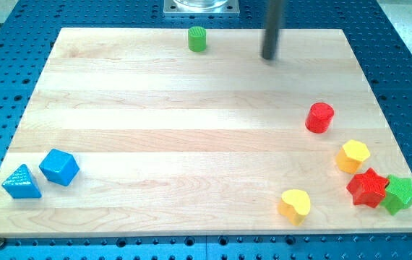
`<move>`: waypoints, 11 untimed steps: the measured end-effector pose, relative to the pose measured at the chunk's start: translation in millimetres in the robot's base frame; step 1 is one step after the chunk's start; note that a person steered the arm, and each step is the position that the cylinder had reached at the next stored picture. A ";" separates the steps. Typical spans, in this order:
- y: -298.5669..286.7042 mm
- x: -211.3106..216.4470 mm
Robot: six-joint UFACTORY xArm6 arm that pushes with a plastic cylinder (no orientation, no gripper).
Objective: Move the stars to the center
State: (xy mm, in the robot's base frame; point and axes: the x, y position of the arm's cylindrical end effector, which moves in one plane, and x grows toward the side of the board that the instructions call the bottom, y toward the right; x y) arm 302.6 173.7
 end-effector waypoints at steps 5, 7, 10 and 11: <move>52.0 292.4; -41.9 210.7; -172.3 106.0; -194.5 48.5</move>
